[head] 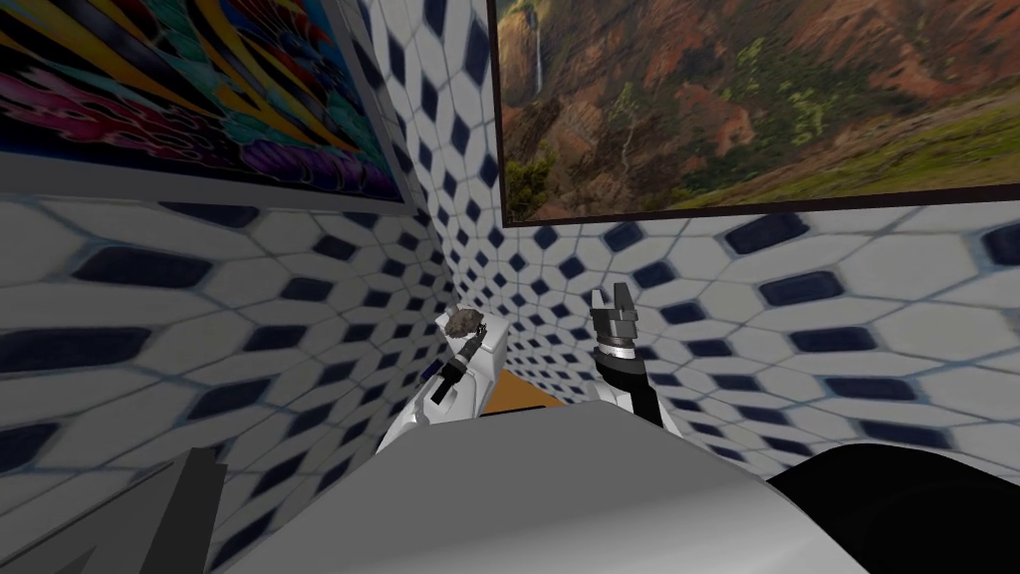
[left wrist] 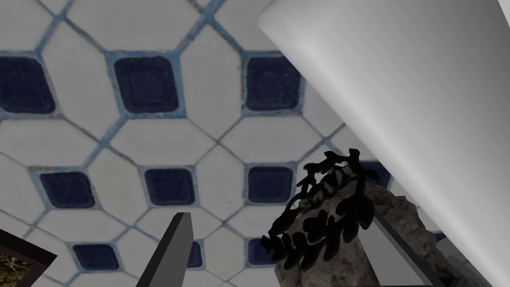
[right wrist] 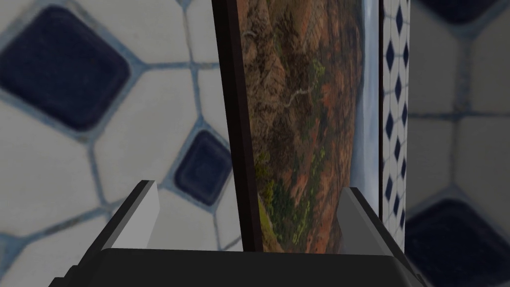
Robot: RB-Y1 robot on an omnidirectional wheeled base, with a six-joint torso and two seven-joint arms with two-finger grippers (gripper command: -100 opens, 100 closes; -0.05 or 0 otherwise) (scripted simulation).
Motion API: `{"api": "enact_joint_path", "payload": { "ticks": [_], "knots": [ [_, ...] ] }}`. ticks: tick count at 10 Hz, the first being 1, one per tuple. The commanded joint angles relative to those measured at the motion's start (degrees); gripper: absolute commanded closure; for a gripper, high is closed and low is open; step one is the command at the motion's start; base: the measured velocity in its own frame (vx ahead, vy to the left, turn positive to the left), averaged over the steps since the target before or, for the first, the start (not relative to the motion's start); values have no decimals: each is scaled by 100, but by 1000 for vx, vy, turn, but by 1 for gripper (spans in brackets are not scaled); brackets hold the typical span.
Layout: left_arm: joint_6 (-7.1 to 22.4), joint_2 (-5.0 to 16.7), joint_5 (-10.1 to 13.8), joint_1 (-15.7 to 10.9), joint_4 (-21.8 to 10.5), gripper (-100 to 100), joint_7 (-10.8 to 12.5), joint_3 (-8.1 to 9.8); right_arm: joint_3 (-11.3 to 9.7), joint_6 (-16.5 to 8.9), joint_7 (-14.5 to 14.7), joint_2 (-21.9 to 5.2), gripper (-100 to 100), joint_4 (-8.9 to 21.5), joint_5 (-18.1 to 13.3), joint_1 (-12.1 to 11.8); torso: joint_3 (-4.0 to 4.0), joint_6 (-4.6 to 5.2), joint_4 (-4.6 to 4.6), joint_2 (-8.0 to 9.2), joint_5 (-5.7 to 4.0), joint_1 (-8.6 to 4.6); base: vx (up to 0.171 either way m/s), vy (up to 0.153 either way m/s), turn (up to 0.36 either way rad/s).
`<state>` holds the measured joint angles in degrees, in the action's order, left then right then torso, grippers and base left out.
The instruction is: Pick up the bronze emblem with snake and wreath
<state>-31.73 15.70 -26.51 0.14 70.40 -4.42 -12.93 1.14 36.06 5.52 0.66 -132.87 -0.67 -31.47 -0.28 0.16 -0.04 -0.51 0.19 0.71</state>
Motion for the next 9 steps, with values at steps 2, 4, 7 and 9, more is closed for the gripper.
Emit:
{"api": "enact_joint_path", "payload": {
  "ticks": [2, 4, 7, 9],
  "knots": [
    [96, -47, -26, -26, 59, -100, -22, -24, 0, 0, 0, 0, 0, 0, 0, 0, 0, -1, 0, 0, 0, -1, -4, 4, -13],
    [118, -49, -28, -27, 63, 100, -25, -25, 0, 0, 0, 0, 0, 0, 0, 0, 0, -1, 0, -1, -1, -3, 0, 0, 0],
    [115, -14, -71, -51, 81, 100, -110, -18, 0, 0, 0, 0, 0, 0, 0, 0, -20, 0, -23, -17, 37, 33, 0, 0, 0],
    [-54, 39, 19, 53, 1, 100, 15, 5, 0, 0, 0, 0, 0, 0, 0, 0, -24, 0, -25, -23, 39, 41, 3, -2, 22]
  ]
}}
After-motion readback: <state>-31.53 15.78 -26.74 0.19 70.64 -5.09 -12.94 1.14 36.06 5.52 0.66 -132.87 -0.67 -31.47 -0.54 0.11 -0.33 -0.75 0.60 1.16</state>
